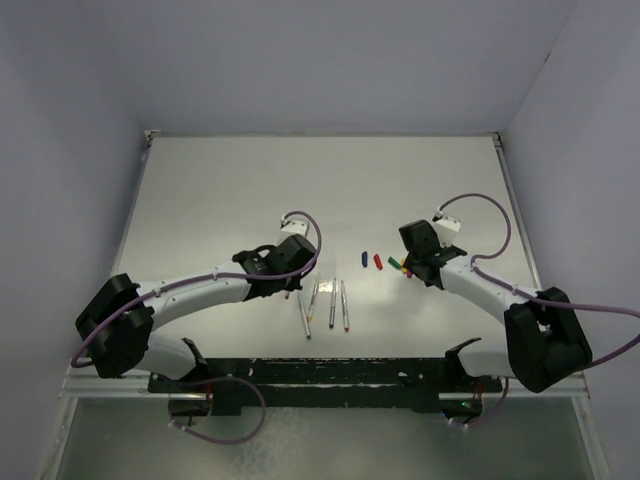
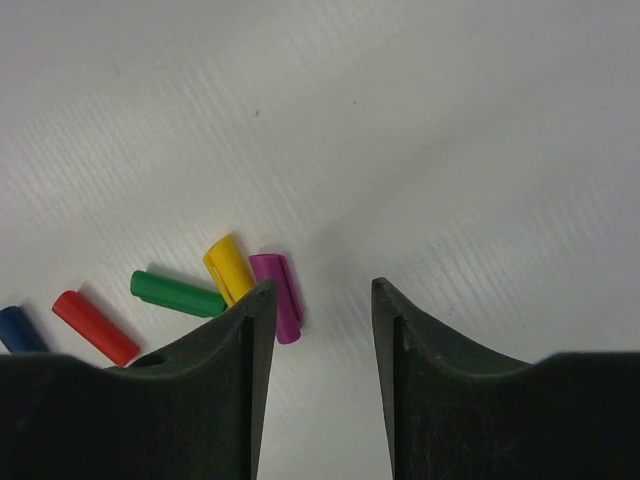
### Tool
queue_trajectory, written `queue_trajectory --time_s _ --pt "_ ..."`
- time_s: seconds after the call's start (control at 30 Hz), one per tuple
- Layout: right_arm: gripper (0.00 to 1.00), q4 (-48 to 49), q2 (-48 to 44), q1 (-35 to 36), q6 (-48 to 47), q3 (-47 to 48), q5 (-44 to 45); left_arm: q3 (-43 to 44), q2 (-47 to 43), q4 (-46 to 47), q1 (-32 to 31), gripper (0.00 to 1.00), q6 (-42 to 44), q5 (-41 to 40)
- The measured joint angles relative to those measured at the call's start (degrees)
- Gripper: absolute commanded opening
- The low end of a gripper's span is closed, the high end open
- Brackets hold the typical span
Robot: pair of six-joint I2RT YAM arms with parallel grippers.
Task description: Insert the pens into the pen caps
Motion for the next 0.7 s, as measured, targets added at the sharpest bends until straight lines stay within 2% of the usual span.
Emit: queue_trajectory --time_s 0.7 --pt "0.45 2.2 7.7 0.0 0.5 2.6 -2.3 0.0 0.1 0.4 0.0 0.0 1.0 -1.6"
